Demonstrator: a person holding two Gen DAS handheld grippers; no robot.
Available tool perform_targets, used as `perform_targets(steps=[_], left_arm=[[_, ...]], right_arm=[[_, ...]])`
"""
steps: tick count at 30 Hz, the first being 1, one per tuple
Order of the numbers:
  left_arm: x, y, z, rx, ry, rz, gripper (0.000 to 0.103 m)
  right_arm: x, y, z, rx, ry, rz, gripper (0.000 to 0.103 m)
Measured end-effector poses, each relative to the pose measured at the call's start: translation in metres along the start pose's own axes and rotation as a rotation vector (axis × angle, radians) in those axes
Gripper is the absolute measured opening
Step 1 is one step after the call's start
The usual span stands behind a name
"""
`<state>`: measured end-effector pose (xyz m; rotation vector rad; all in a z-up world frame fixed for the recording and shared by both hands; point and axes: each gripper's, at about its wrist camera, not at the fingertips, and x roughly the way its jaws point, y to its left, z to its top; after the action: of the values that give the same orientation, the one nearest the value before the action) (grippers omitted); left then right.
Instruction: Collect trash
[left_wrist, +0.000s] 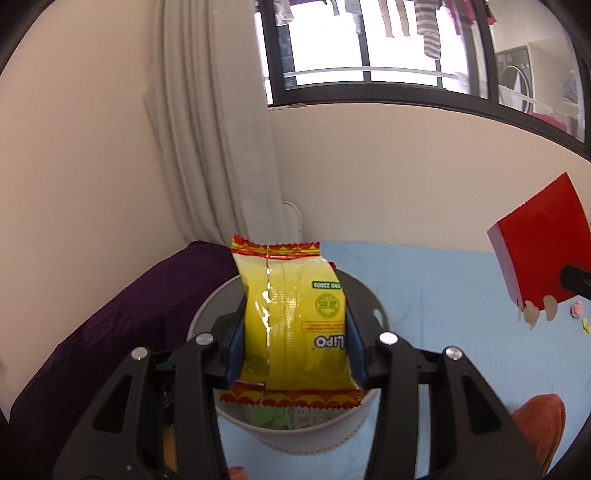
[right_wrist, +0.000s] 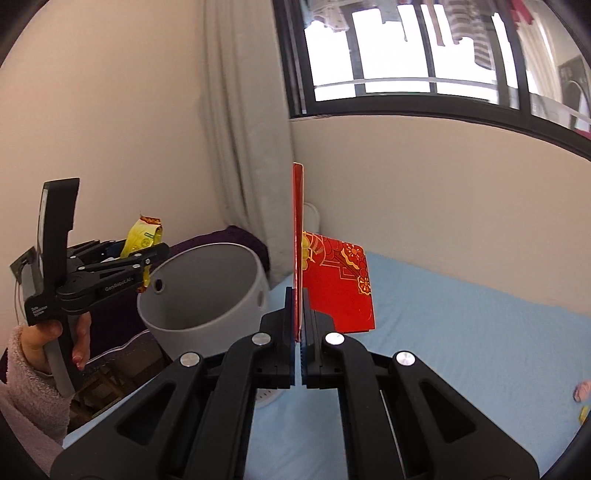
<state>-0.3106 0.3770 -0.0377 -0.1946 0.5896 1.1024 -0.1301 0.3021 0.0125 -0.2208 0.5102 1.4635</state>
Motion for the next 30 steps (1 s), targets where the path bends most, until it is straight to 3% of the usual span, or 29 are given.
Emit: perform_targets(steps=[9,20,27,28,29,30], left_arm=[[0.002,0.053,-0.001,-0.08,0.013,0.119,0.045],[0.013,0.077,-0.007,-0.107,0.048,0.149,0.045],[0.028,0.074,-0.003,-0.1,0.067,0.123,0.047],[0.029,0.074,-0.003,-0.105,0.068,0.118,0.049],[0.031,0.075,-0.003,-0.112,0.07,0.116,0.052],[0.033,0.075,-0.003,-0.113,0.076,0.118,0.063]], right_arm=[[0.061,0.064,0.049,-0.105,0.043,0.233,0.001],[0.1,0.089,0.06,-0.113,0.097,0.345,0.001],[0.121,0.094,0.058,-0.113,0.128,0.359,0.004],[0.123,0.091,0.057,-0.099,0.13,0.361,0.009],[0.125,0.088,0.057,-0.085,0.131,0.357,0.027],[0.126,0.086,0.056,-0.074,0.129,0.345,0.039]])
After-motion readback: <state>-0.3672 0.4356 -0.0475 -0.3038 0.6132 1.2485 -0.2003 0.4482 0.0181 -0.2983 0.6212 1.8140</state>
